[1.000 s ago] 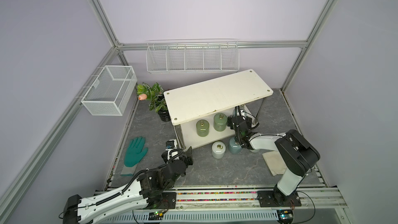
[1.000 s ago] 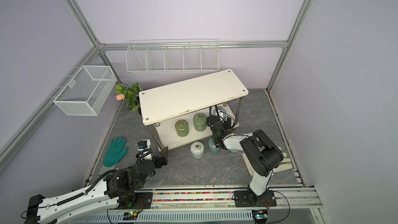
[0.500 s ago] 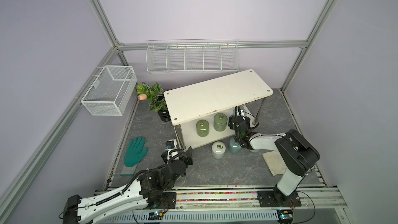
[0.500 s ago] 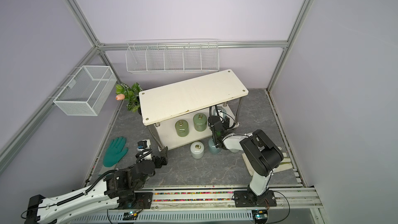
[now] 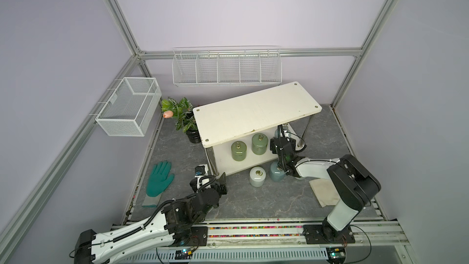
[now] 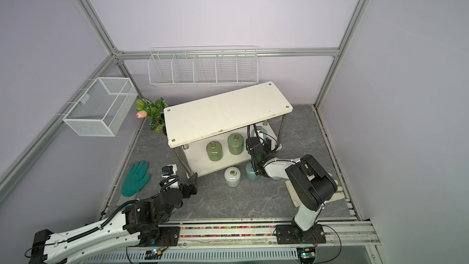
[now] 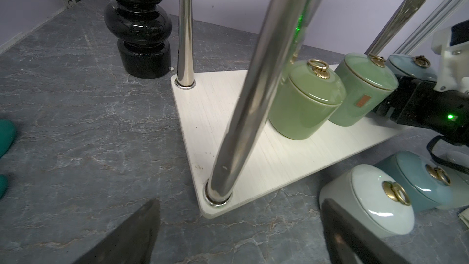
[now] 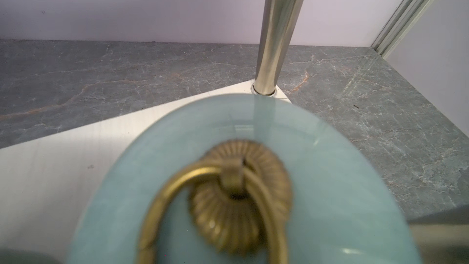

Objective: Remove the tea canisters from the shelf
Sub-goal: Pick up the tea canister from the shelf.

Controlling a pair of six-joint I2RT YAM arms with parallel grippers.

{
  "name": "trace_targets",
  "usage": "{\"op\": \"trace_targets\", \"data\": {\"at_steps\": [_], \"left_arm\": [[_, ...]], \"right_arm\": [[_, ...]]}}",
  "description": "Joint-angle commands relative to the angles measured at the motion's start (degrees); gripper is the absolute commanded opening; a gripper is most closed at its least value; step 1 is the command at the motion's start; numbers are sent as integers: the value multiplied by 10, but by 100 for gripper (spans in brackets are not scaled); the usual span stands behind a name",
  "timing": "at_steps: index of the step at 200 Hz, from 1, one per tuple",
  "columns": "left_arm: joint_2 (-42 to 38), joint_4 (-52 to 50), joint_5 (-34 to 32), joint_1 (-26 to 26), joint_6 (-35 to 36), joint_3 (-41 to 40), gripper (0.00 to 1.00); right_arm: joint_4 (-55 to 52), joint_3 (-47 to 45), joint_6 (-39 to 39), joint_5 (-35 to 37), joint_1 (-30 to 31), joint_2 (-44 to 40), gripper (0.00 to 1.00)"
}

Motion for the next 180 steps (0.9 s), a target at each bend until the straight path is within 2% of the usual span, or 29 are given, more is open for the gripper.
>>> {"op": "trace_targets", "data": {"at_steps": [1,107,180], "left_arm": [[-4,-13,-18,-1,-4,-5,100],[-5,-11,-21,-1,6,-3,100],[-6,-13,-15,-1,12,2,100]], "right_arm": [[19,-4,-19,1,-2,-44,54],[-32,-24,-34,-3,5,-144,54],[-40,-87,-31,41,30,-227,54]]}}
